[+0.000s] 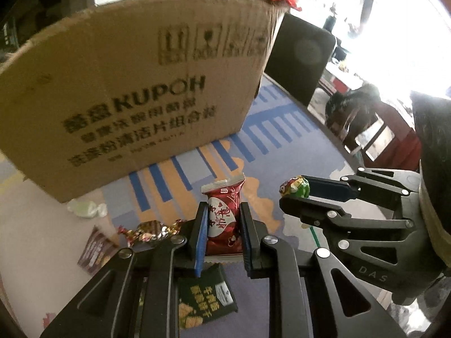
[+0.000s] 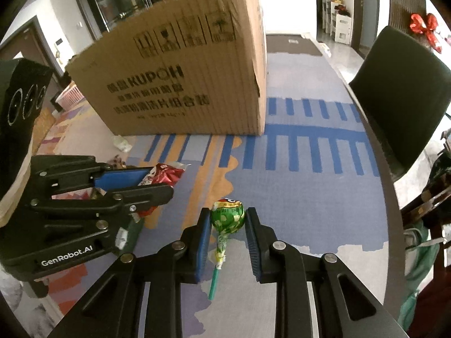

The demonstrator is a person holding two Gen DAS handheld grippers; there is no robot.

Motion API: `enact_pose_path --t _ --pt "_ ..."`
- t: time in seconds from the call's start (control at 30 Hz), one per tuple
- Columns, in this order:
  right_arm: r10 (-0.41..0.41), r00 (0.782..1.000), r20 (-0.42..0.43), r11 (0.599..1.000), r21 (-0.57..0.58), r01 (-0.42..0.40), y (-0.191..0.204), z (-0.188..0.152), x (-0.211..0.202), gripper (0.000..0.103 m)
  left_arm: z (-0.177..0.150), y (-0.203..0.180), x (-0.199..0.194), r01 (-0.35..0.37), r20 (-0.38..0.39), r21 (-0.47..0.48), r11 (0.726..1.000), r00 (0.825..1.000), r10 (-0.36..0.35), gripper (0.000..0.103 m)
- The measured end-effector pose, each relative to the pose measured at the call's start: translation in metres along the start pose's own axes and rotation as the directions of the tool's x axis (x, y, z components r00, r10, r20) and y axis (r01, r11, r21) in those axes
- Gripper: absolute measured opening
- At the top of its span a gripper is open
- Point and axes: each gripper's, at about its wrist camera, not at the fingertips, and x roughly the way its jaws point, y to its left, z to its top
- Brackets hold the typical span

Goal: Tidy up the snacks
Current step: 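Grasp the red candy with left gripper while right grasps green lollipop, then carry the red candy and green lollipop into the box and open both grippers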

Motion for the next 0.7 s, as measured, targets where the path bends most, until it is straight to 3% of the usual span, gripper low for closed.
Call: enact_pose_path --t 0.37,0.7 --pt "0.004 0.991 0.132 1.000 -0.015 -0.002 0.017 0.016 -0.049 0.026 0.005 0.004 -0.071 -0.024 0.141 -0.047 0.999 0.990 0.031 0.022" --pt "0.040 0.960 0.278 0.998 -0.053 -0.026 0.043 0.041 -0.097 0.026 0.022 -0.001 -0.135 -0.053 0.280 -0.042 0.998 0.958 0.062 0.022"
